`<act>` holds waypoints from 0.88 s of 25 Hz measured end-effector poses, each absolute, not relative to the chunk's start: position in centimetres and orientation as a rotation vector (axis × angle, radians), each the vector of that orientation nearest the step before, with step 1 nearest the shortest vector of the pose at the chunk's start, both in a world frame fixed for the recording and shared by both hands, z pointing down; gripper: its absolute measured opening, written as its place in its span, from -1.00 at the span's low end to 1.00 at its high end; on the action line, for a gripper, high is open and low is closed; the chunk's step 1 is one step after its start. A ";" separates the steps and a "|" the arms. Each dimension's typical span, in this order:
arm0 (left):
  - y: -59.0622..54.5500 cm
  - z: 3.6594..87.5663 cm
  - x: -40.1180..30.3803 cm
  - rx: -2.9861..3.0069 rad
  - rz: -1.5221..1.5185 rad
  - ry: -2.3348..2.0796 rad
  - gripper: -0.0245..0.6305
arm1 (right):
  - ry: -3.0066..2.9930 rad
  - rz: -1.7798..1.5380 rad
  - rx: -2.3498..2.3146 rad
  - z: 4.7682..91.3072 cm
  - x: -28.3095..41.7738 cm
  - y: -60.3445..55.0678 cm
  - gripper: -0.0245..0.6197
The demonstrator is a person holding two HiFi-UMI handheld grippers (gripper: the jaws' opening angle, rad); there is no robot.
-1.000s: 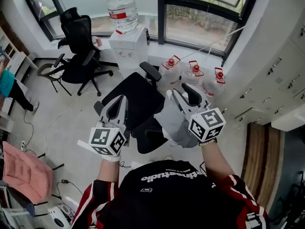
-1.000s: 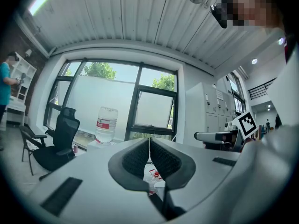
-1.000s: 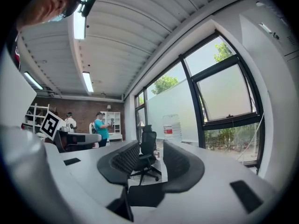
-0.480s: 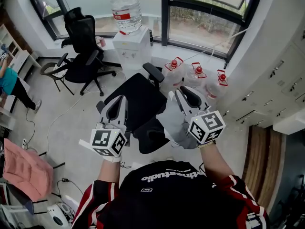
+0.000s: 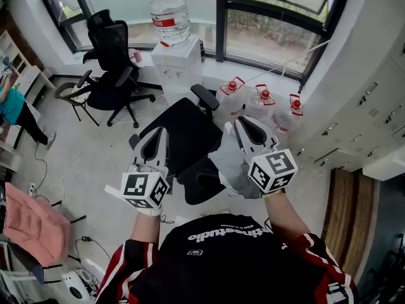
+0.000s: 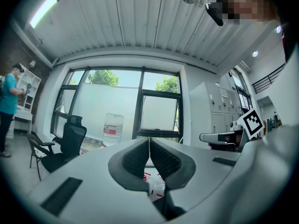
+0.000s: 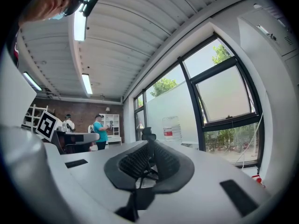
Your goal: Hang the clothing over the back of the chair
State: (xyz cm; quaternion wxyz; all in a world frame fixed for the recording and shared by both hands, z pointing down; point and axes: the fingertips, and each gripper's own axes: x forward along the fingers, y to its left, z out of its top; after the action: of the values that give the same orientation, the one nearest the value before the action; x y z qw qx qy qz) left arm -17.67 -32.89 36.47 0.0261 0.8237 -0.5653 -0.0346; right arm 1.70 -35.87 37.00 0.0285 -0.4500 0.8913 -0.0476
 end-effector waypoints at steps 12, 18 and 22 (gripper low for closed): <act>-33.0 36.1 -18.0 2.545 -0.107 -1.813 -0.85 | 2.720 -0.135 -1.481 37.7 2.4 -36.5 -0.89; -33.2 36.1 -18.1 2.534 -0.105 -1.824 -0.85 | 2.708 -0.121 -1.502 37.5 2.6 -36.7 -0.89; -33.3 36.3 -18.0 2.532 -0.106 -1.820 -0.85 | 2.712 -0.114 -1.507 37.6 2.4 -36.7 -0.89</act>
State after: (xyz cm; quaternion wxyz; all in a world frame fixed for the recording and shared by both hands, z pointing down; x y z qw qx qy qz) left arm -18.02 -33.27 36.27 0.0105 0.8115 -0.5833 -0.0340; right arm 2.43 -36.71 37.64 0.0183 -0.4852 0.8734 -0.0368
